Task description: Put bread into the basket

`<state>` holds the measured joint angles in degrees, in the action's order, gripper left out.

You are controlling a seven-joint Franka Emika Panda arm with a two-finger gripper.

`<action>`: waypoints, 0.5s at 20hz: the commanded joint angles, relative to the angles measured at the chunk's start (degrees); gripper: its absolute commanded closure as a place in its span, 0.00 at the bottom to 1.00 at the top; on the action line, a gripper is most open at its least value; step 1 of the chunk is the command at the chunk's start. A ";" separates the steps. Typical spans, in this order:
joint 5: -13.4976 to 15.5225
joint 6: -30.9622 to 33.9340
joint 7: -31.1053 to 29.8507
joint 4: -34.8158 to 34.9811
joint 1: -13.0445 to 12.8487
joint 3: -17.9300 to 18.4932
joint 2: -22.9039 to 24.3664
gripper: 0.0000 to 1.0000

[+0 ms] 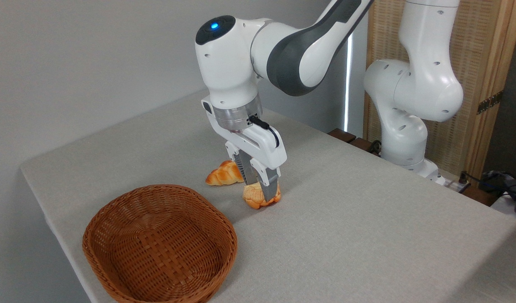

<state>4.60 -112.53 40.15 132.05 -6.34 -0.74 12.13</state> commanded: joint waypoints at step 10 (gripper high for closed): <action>0.32 1.43 0.98 -3.36 0.44 1.09 0.87 0.88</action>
<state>4.60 -112.53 40.15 131.41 -6.29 -0.60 12.18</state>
